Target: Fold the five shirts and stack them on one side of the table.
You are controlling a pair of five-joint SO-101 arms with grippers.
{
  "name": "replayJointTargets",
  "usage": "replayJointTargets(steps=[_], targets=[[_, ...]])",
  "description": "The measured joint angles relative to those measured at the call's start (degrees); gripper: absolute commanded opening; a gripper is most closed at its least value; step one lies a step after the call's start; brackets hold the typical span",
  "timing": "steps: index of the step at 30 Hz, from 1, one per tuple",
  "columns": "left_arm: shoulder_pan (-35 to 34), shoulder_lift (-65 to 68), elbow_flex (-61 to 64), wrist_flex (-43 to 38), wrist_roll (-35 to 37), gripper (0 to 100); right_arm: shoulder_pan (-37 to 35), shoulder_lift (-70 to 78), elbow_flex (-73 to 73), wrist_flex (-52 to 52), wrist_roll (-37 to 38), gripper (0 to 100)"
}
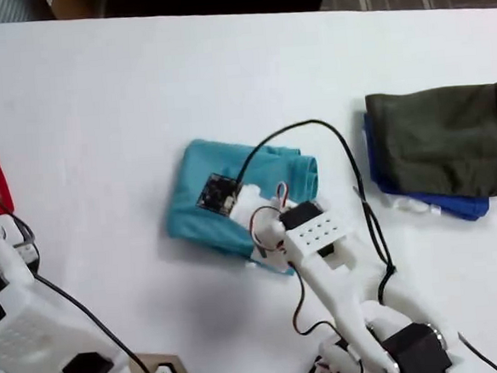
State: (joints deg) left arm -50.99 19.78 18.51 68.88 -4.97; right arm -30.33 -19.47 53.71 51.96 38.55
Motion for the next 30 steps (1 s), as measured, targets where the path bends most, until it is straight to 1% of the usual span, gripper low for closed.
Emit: replayJointTargets(steps=[8, 13, 17, 20, 22, 24, 26, 30], targets=[[0.0, 0.0, 0.0, 0.0, 0.0, 3, 0.0, 0.0, 0.2, 7.7, 0.0, 2.2], [0.0, 0.0, 0.0, 0.0, 0.0, 3, 0.0, -2.8, 0.2, 8.6, 0.0, 2.2], [0.0, 0.0, 0.0, 0.0, 0.0, 3, 0.4, -8.7, 0.3, 5.6, -0.4, 2.1], [0.0, 0.0, 0.0, 0.0, 0.0, 3, 4.2, -11.5, -0.3, 1.4, -5.0, 2.1], [0.0, 0.0, 0.0, 0.0, 0.0, 3, 9.0, -11.7, -2.5, -1.8, -9.0, 2.1], [0.0, 0.0, 0.0, 0.0, 0.0, 3, 14.1, -10.4, -6.1, -4.0, -10.7, 2.1], [0.0, 0.0, 0.0, 0.0, 0.0, 3, 17.2, -5.9, -10.7, -4.3, -10.6, 2.1], [0.0, 0.0, 0.0, 0.0, 0.0, 3, 18.8, 8.6, -24.1, 0.0, -10.3, 2.1]])
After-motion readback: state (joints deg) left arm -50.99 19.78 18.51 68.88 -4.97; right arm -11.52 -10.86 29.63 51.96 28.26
